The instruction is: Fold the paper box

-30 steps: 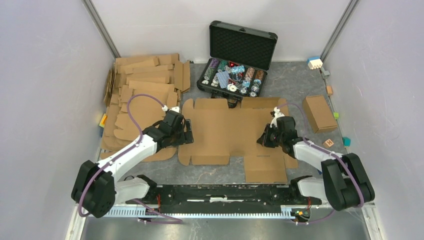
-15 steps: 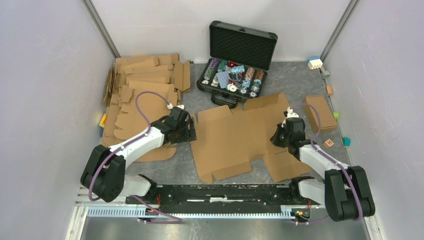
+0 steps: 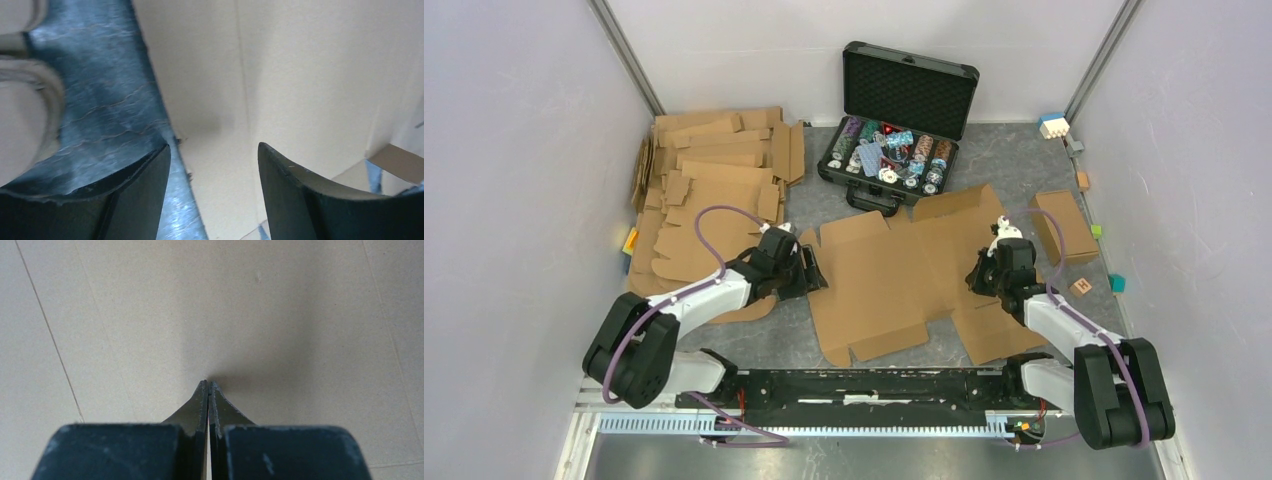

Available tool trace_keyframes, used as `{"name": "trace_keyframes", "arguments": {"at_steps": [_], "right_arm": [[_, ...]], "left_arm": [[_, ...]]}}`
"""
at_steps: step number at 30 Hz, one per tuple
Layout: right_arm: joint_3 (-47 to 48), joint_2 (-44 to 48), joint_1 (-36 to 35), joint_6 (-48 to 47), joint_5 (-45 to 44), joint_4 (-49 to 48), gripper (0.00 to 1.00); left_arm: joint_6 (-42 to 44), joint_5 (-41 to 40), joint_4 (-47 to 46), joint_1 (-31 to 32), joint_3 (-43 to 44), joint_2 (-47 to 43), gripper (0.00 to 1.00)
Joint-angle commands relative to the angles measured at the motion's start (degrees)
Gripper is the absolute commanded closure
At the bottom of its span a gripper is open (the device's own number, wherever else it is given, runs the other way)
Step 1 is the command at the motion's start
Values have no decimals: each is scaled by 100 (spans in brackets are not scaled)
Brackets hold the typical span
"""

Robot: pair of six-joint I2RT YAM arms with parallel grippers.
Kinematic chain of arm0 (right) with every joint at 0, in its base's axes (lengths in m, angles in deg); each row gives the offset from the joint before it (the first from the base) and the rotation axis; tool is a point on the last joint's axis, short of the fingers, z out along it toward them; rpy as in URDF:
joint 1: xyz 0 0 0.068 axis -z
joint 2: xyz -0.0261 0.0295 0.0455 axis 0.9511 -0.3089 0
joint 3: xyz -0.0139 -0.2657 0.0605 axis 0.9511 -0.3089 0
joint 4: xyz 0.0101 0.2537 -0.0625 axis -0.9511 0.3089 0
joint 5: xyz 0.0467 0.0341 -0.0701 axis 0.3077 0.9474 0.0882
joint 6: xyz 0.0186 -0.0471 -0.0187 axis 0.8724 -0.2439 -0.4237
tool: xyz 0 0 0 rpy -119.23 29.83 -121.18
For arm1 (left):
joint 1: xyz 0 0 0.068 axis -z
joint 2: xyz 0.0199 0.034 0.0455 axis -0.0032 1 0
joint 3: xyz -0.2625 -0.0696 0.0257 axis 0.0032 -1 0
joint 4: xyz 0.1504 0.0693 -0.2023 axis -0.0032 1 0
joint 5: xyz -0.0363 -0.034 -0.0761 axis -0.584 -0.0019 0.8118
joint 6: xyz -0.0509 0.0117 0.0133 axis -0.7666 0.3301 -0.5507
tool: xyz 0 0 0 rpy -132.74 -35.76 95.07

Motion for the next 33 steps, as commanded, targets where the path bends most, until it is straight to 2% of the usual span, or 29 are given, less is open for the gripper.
{"name": "trace_keyframes", "arguments": {"at_steps": [1,4,10,13,16,20,26,30,33], "right_arm": [[-306,-57,40,-231,-151,864,100],[-338,60,41,-221,-151,875,100],[-404,227,39,-209,-72,851,100],[-400,229,41,-211,-30,851,100],[-410,222,39,-194,14,825,100],[-434,234,46,-185,66,808,100],[-454,297,39,-185,147,790,100],[-454,375,41,-272,318,720,100],[-403,486,39,-427,522,692,96]], "left_arm": [[-424,821,-888,-7,-370,294,28],[-652,1023,-1467,-13,-572,307,31],[-845,502,-1996,-16,-984,-564,39],[-975,530,-2339,-12,-1149,-884,45],[-1004,596,-2475,-16,-1166,-945,56],[-960,597,-2476,-12,-1088,-835,69],[-788,629,-2283,-14,-748,-323,72],[-431,460,-1988,5,-489,-198,97],[43,37,-1234,10,-140,-568,98]]}}
